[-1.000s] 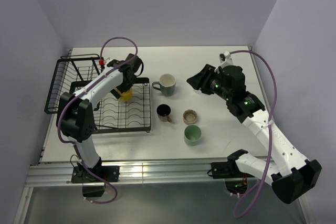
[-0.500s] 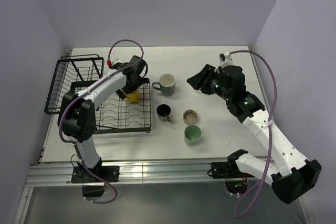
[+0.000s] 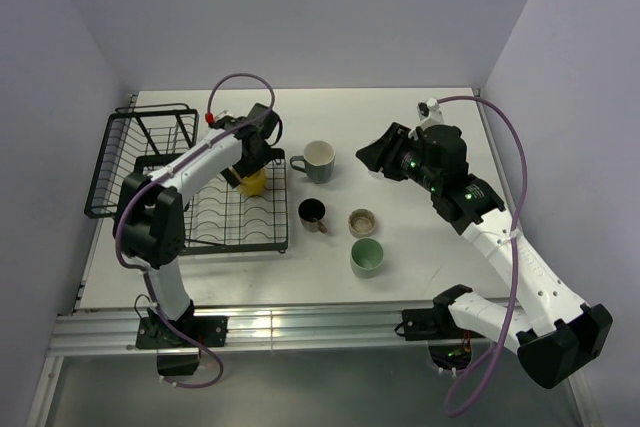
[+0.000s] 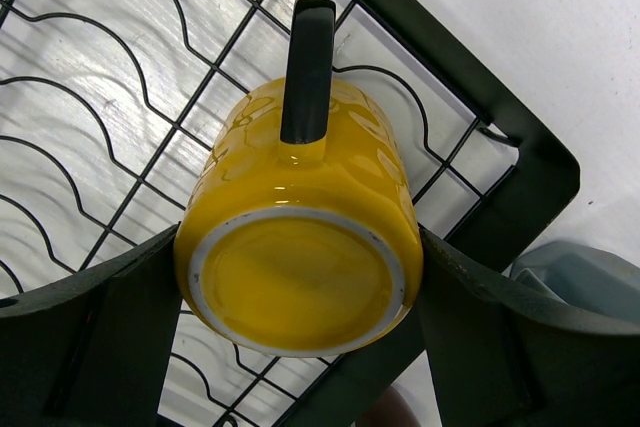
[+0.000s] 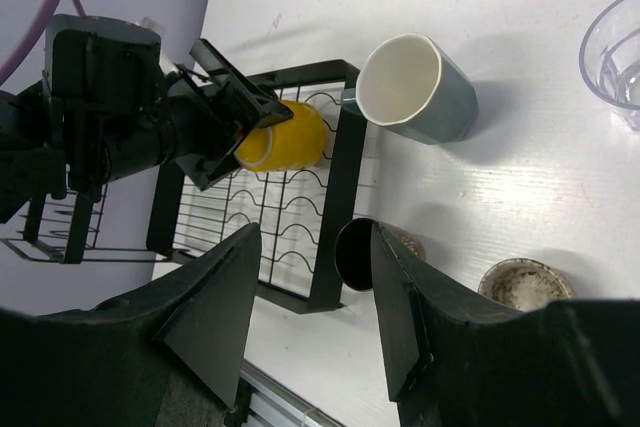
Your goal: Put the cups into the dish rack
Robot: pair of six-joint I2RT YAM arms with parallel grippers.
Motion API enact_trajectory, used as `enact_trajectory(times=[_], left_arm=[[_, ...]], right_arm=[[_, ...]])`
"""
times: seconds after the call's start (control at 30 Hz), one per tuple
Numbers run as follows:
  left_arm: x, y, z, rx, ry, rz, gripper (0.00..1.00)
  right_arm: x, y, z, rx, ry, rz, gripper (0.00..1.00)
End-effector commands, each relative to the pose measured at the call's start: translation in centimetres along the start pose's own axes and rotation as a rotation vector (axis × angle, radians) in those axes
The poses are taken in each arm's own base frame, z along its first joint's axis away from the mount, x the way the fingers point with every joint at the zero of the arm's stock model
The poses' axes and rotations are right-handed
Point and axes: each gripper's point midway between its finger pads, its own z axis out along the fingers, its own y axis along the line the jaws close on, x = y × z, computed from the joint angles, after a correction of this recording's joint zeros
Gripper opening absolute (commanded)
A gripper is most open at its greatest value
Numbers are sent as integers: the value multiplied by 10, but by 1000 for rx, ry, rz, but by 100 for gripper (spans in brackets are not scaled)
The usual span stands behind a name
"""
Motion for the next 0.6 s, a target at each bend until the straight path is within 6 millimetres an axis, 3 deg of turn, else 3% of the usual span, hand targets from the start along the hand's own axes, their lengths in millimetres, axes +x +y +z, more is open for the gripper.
enact_trajectory(times=[0.0,0.1,0.27,0.57], left_arm=[[23,0,1,-16,106,51,48],[19,-2,0,-17,96,46,65],[11,-2,-2,-28,74,36,79],[2,0,-1,-56,45,29,95]], right_arm=[[-8,6,-4,-9,-27,-25,56],[-7,6,-3,-12,-22,-23,56],[-6,6,-3,-15,-22,-25,57],[-3,4,-2,-15,-10,-27,59]])
